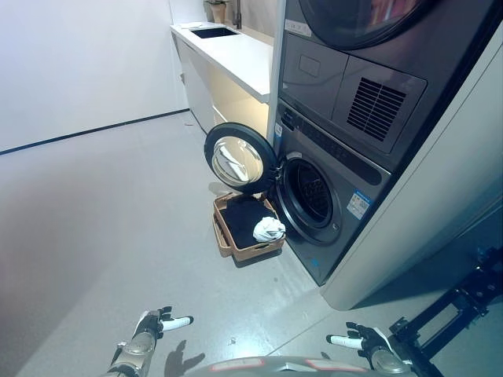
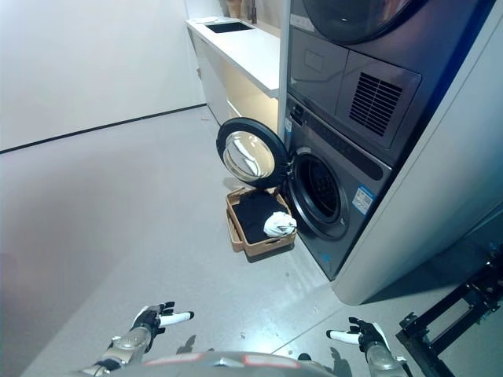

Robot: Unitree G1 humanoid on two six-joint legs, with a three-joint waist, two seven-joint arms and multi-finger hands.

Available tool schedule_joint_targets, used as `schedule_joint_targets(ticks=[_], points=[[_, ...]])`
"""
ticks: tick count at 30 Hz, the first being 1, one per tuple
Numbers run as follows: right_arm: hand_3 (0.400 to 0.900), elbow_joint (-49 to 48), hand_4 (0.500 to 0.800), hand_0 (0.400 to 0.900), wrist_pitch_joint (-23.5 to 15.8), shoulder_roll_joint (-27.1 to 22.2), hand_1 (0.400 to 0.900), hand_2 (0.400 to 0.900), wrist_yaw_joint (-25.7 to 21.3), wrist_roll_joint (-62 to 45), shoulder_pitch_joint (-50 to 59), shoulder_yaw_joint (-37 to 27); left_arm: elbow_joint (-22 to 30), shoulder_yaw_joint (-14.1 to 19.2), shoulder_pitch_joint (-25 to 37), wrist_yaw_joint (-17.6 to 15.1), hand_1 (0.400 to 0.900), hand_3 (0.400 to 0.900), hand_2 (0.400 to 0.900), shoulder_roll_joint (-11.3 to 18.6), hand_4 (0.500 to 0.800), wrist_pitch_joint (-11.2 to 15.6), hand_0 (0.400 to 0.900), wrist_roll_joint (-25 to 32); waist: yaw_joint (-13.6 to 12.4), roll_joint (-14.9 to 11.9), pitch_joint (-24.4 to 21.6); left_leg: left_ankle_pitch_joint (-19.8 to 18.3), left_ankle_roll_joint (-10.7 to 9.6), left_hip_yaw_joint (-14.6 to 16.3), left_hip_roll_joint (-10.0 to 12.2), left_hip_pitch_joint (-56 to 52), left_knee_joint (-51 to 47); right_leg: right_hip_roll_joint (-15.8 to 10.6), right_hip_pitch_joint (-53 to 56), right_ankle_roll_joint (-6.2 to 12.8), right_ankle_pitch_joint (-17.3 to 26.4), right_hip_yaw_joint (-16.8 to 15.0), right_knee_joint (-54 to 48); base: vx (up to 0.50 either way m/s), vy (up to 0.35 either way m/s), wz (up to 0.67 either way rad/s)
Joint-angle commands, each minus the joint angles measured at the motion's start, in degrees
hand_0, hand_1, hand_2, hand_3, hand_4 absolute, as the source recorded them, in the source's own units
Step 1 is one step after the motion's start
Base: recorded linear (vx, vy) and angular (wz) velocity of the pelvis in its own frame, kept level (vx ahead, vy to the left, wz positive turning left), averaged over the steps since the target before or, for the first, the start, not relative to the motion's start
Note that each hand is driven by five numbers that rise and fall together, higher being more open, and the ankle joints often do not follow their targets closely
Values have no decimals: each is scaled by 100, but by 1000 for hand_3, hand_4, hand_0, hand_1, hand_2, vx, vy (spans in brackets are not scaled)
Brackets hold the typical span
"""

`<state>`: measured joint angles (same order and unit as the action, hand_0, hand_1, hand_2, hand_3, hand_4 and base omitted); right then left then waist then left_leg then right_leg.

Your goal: Put the clothes in the basket into the washing machine.

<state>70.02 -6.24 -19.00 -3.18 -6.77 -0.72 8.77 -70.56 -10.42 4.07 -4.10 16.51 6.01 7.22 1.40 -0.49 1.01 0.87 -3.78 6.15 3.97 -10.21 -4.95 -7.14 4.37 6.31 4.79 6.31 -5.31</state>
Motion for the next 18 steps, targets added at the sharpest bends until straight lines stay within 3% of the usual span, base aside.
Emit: schedule_joint_targets(ticks=[1,18], points=[[900,184,800,900,-215,-144,900,900,-85,-50,408,52,-232,7,433,-90,900,900,900,236,800,170,900,-69,30,-119,9,1,-43,-176,-36,240,25,43,224,186,-130,158,71,0,0,0],[900,197,800,900,-204,-151,900,900,-94,-66,447,26,-250,65,458,-154,900,900,900,253,800,154,900,-37,41,-105,90,-9,-42,-206,-41,277,20,26,203,192,-141,170,84,0,0,0]])
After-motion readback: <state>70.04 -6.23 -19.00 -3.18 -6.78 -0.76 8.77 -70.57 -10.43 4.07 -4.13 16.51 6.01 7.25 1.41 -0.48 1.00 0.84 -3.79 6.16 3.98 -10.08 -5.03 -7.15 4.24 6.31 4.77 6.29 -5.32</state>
